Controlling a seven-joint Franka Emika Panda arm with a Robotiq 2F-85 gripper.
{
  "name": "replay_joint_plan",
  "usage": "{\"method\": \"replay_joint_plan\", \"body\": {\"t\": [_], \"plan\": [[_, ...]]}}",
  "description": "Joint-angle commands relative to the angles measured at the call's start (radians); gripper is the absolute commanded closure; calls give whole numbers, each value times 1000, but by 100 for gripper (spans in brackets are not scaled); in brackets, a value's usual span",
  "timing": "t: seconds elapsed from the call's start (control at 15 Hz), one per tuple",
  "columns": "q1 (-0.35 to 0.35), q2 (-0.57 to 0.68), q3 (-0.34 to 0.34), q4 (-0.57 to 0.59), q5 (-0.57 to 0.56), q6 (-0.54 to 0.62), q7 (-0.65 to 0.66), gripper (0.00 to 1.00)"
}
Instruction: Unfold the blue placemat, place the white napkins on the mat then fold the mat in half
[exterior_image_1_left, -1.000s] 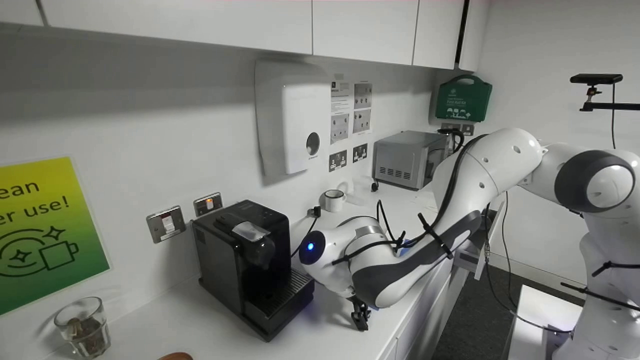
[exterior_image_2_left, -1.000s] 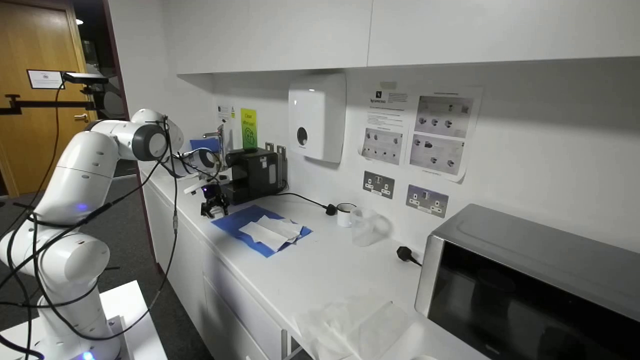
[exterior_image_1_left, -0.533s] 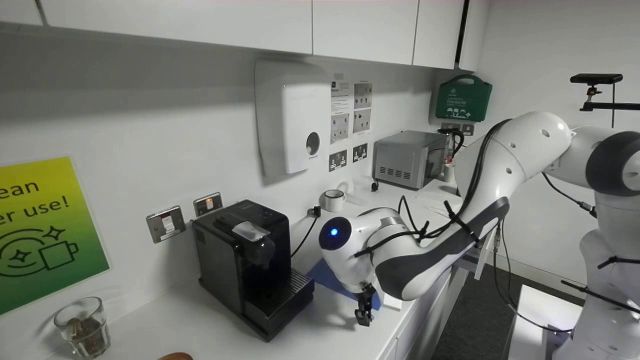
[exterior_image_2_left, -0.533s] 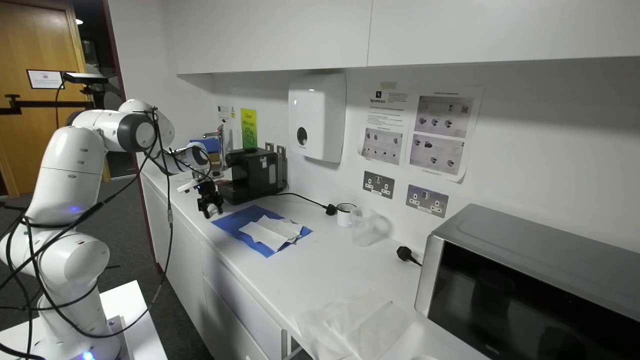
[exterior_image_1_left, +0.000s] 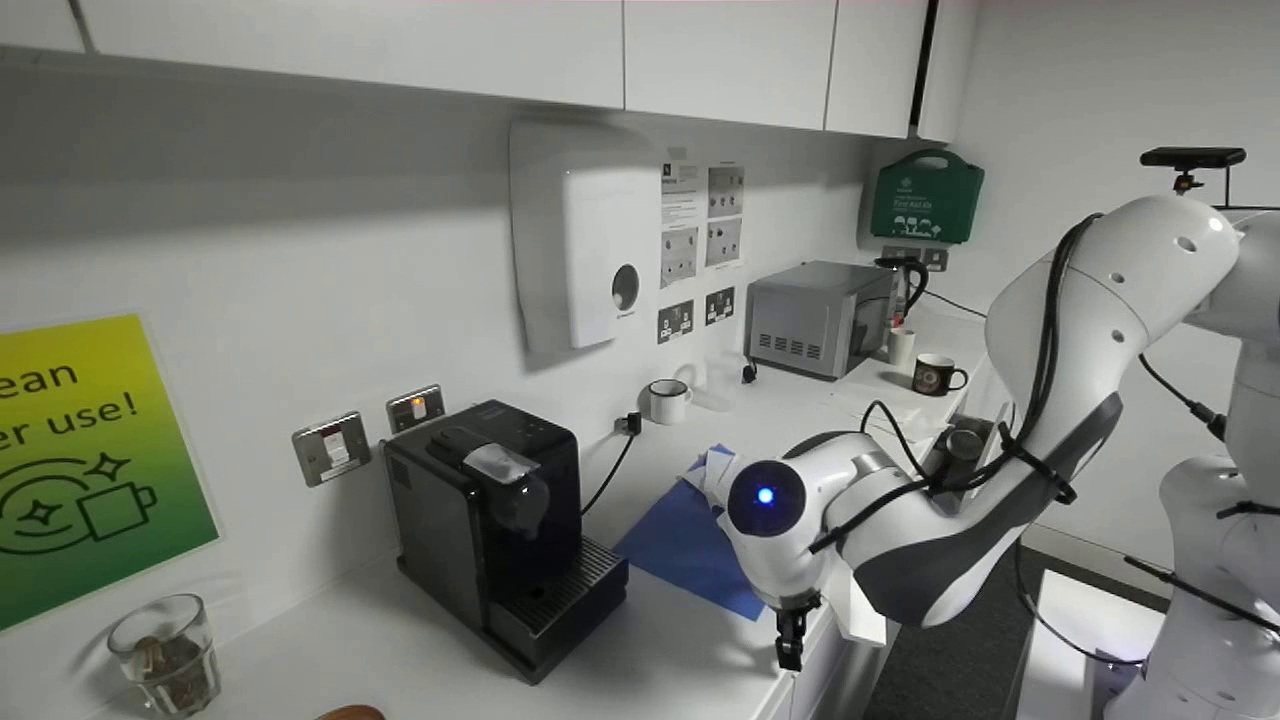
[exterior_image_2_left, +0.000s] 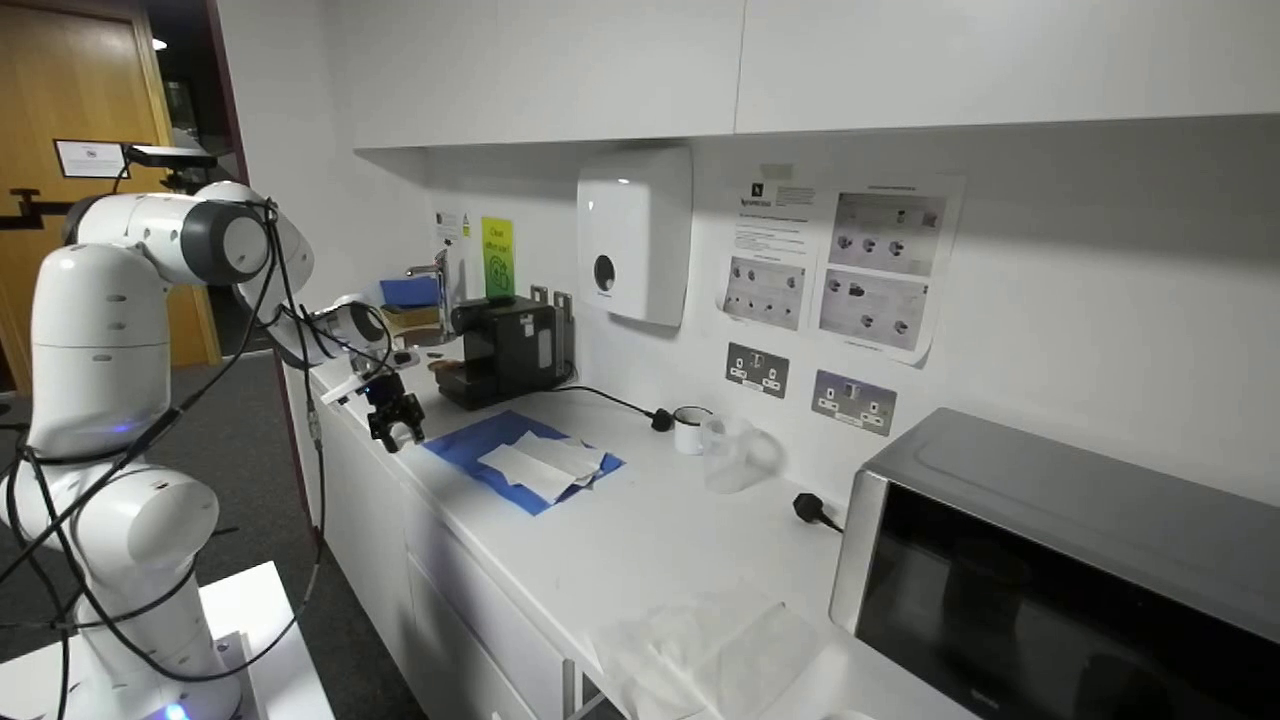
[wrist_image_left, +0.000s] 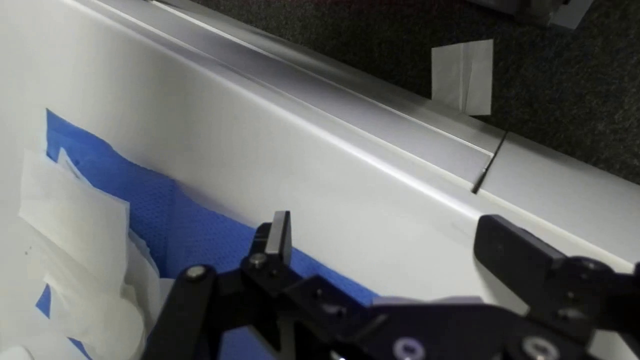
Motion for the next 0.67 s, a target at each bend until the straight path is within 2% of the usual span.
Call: {"method": "replay_joint_plan", "body": {"t": [0.0,0.2,0.6], "plan": [[-48,-28,30,-73,-97,41,-45,0],[-70,-22,36,-82,-141,63,-66,0],[-101,-23,35,-82,-159,106,-126,0]]}}
